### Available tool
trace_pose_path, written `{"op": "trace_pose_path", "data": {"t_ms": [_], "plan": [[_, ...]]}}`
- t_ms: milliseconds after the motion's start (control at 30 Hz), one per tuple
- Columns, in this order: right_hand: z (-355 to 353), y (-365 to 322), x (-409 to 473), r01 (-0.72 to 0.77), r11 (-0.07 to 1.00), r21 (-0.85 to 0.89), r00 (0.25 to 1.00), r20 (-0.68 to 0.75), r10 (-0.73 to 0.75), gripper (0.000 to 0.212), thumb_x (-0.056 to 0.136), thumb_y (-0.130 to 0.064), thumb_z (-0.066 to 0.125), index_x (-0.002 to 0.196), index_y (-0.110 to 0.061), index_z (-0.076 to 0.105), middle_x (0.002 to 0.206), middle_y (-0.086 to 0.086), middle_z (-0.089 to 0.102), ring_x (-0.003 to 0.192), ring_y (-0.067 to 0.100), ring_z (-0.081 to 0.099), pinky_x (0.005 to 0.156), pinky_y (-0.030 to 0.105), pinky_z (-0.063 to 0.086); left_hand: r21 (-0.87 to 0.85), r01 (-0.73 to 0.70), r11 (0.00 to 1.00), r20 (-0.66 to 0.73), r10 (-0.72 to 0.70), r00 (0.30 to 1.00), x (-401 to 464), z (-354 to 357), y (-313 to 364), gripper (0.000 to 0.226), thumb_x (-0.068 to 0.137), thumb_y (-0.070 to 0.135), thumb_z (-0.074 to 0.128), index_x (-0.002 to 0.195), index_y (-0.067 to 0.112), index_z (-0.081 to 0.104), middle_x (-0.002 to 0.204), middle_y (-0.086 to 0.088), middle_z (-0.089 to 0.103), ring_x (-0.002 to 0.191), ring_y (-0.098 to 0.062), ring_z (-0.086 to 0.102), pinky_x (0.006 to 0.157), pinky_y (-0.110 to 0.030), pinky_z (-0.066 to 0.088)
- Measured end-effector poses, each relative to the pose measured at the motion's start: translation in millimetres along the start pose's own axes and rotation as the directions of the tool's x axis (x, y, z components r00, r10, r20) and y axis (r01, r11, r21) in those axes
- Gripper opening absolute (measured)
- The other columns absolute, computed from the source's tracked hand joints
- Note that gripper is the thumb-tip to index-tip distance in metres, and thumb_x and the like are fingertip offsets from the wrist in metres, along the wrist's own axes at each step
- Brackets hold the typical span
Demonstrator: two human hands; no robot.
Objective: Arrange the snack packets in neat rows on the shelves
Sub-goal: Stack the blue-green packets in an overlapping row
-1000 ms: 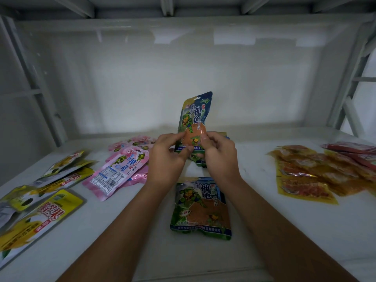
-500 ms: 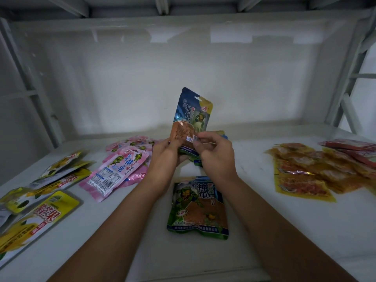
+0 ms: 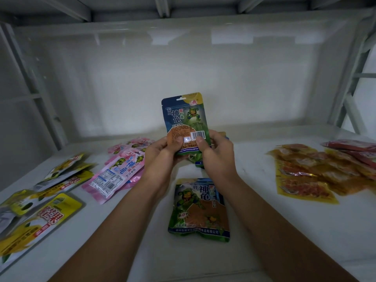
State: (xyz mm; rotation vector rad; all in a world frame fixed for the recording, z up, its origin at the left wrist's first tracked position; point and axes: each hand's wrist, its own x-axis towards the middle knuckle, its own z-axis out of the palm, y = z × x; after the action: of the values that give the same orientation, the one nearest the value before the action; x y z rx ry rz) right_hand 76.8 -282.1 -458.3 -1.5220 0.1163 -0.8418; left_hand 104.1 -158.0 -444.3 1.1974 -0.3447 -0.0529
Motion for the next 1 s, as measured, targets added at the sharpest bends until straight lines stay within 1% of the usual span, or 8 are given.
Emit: {"op": "trace_pose_path", "data": {"t_ms": [100,200,333,400,600,733,867,1000], "plan": [[0.0,-4.8,-1.8,-0.018,0.998,0.067,1.0,-0.007,0.018,0.019,0.102,-0.021,0.067,0.115,-0.009,0.073,0.097,0.004,0.078,0.088,0.023,0.076,0.081,0.048,0.064,0.045,-0.009,0.999,0.009,0.009,1.0,-0.3,-1.6,-1.7,0.02,0.101,0.009,0.064,0.115,0.0,0.075,0.104,-0.012,0.08,0.085,-0.015,0.076,0.066,-0.021,0.058],[-3.6,-4.4,-0.5,-0.046,0.994,0.096,0.999,-0.021,0.048,0.008,0.097,-0.026,0.073,0.092,-0.02,0.074,0.078,-0.007,0.077,0.081,0.023,0.077,0.079,0.051,0.064,0.082,-0.013,0.997,0.053,0.009,0.999,-0.5,-2.2,-4.0,0.021,0.1,0.014,0.067,0.114,-0.001,0.073,0.104,-0.014,0.079,0.087,-0.017,0.075,0.067,-0.022,0.058],[-4.3,-4.2,-1.6,-0.011,0.999,0.032,1.0,-0.022,0.012,0.021,0.096,-0.034,0.075,0.086,-0.016,0.072,0.073,-0.003,0.073,0.073,0.02,0.074,0.07,0.047,0.063,0.058,-0.001,0.998,0.041,-0.001,0.999,-0.6,-2.6,-1.2,0.017,0.101,0.012,0.064,0.109,0.001,0.074,0.096,-0.01,0.079,0.082,-0.016,0.074,0.066,-0.024,0.058],[-4.1,-4.8,-2.9,0.041,0.999,-0.004,0.999,-0.023,-0.041,0.027,0.097,-0.033,0.074,0.085,-0.009,0.069,0.071,-0.005,0.068,0.067,0.016,0.069,0.065,0.042,0.059,-0.001,0.02,1.0,0.049,-0.02,0.999,-0.8,-2.2,2.0,0.019,0.102,0.007,0.06,0.111,0.002,0.075,0.1,-0.012,0.079,0.087,-0.02,0.076,0.071,-0.028,0.06],[-1.4,-2.1,-6.2,0.209,0.966,-0.149,0.978,0.048,-0.205,0.029,0.093,-0.039,0.06,0.082,-0.012,0.066,0.074,0.006,0.068,0.073,0.028,0.067,0.066,0.049,0.056,-0.026,0.049,0.998,0.068,-0.047,0.997,0.3,-0.5,-0.1,0.026,0.1,0.016,0.066,0.115,-0.004,0.073,0.112,-0.022,0.077,0.106,-0.036,0.074,0.098,-0.048,0.059],[-2.0,-0.2,-4.9,0.196,0.968,-0.156,0.981,0.048,-0.19,0.013,0.097,-0.022,0.066,0.09,-0.011,0.07,0.077,0.001,0.07,0.074,0.022,0.067,0.068,0.047,0.057,0.013,0.039,0.999,0.064,-0.04,0.997,0.2,-1.8,-1.8,0.017,0.1,0.009,0.065,0.107,-0.004,0.074,0.105,-0.021,0.078,0.093,-0.031,0.077,0.083,-0.038,0.064],[0.3,-3.8,-6.2,0.112,0.989,-0.096,0.992,0.07,-0.106,0.028,0.087,-0.036,0.061,0.091,-0.012,0.074,0.082,0.01,0.073,0.082,0.035,0.07,0.077,0.058,0.057,0.057,0.016,0.998,0.07,-0.02,0.997,-0.3,-2.6,-2.2,0.013,0.1,0.008,0.066,0.1,0.0,0.075,0.1,-0.019,0.079,0.084,-0.026,0.077,0.074,-0.033,0.063],[-2.5,-5.0,-7.1,0.108,0.988,-0.107,0.993,0.056,-0.102,0.025,0.093,-0.033,0.065,0.09,-0.011,0.075,0.08,0.01,0.073,0.08,0.032,0.071,0.076,0.056,0.058,0.052,0.012,0.999,0.081,-0.017,0.997,-1.0,-3.5,-1.0,0.017,0.099,0.014,0.068,0.101,-0.001,0.076,0.102,-0.021,0.079,0.088,-0.028,0.077,0.081,-0.037,0.063]]}}
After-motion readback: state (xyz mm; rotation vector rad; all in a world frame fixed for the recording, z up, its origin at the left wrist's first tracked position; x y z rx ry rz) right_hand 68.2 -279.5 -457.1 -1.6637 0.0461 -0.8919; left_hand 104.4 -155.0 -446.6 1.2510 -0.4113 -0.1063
